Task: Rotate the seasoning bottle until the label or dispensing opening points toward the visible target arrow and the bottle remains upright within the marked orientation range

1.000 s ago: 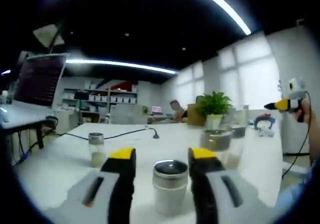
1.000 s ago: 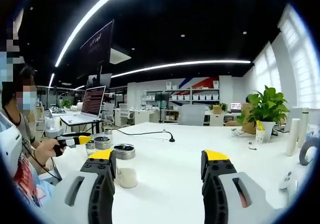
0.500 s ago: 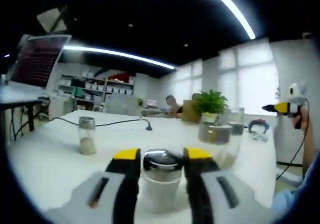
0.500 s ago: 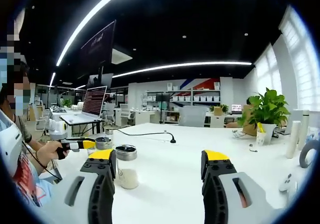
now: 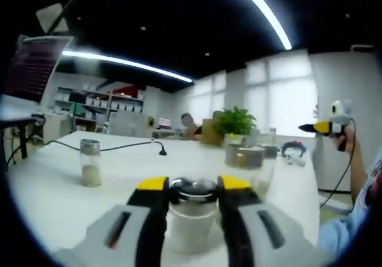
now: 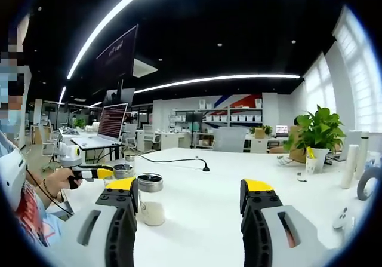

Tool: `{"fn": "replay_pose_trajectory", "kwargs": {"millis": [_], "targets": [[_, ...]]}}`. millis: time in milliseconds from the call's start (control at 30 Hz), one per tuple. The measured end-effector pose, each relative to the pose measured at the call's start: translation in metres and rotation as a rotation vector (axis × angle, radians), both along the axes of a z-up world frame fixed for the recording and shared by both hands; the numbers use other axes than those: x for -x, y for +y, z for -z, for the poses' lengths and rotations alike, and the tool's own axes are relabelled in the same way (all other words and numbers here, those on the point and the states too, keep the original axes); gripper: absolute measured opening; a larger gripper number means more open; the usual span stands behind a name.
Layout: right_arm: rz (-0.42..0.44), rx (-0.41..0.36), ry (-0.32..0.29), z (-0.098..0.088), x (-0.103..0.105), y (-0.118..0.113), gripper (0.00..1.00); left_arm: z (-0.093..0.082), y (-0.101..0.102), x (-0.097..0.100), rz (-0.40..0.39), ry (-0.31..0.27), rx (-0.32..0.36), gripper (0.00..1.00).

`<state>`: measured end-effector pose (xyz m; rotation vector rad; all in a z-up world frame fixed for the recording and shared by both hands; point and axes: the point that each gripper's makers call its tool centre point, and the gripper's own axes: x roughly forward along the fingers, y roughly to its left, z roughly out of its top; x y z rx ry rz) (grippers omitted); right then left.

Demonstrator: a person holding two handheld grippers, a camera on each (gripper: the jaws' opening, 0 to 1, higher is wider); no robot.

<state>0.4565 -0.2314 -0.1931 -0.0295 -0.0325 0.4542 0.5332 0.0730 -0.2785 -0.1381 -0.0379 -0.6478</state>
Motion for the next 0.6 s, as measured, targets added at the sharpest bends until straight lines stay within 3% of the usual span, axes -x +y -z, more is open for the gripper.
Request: {"fn": "replay_pose_trajectory", "kwargs": {"millis": [100,167,200,300,433,500,600], "targets": [[-0.002,0.007,0.008,0.002,0.0,0.001,0.71,0.001,0.002,0.001,0.003,0.04,0.015,0.37],[-0.004,0.007,0.008,0.002,0.0,0.001,0.71,-0.007,0.005,0.002,0.002,0.053,0.044,0.54],[-0.005,0.007,0.008,0.002,0.0,0.001,0.71,-0.015,0.006,0.005,0.01,0.026,0.053,0.58],[-0.004,0.01,0.008,0.003,0.0,0.002,0.71,-0.028,0.019,0.01,-0.053,-0.03,-0.031,0.48],[-0.006,0.013,0.009,0.003,0.001,0.002,0.71,-0.034,0.028,0.015,-0.087,-0.034,-0.053,0.5],[-0.004,0.012,0.004,0.001,0.001,0.002,0.71,-0.035,0.035,0.014,-0.119,-0.048,-0.115,0.47],[-0.003,0.017,-0.002,0.0,0.002,0.002,0.71,-0.043,0.047,0.014,-0.147,-0.068,-0.104,0.46]]}}
